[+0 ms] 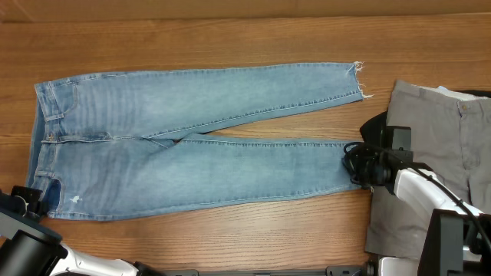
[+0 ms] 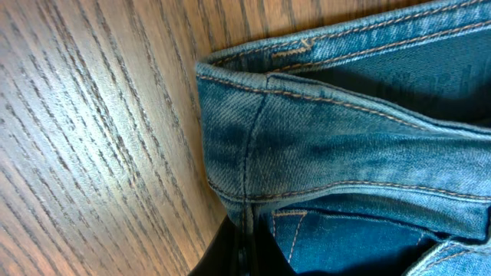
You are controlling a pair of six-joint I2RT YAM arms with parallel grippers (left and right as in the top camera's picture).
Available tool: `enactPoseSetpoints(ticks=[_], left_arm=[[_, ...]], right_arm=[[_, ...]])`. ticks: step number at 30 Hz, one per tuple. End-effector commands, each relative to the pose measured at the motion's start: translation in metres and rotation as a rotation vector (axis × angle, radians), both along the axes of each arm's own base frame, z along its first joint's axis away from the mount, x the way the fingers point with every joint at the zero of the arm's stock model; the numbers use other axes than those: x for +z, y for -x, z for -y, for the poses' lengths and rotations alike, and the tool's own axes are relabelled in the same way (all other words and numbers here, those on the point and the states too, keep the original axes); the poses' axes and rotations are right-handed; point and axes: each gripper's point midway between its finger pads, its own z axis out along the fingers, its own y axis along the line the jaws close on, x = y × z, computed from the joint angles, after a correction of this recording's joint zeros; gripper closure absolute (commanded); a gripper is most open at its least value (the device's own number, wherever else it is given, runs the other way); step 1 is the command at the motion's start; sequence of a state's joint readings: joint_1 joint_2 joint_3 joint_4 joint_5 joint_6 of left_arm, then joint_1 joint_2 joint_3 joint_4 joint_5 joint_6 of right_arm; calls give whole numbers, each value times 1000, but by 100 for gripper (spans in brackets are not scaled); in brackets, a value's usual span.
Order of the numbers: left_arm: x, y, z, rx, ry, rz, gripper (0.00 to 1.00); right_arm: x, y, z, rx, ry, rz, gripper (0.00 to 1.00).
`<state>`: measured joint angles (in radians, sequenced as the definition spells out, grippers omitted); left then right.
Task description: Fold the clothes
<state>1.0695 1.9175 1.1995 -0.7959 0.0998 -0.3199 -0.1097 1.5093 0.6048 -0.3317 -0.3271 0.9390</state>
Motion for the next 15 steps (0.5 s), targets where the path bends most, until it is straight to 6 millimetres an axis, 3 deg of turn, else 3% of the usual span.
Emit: enactPoseSetpoints(ticks=[1,5,7,12,15], left_arm=[[0,-8,-1,12,26,44,96],[0,-8,-1,12,26,44,96],[0,-8,-1,12,27,45,96],[0,-9,-1,12,28,49,96],[0,-9,0,11,29,51,96]], right_arm=[[31,-18,-9,115,-13,69,71],[57,-6,-6,155,17,11,62],[60,9,-2,142,40,-53,61],[39,65,25,26,172,-323,61],[25,77,33,13,220,-365,61]])
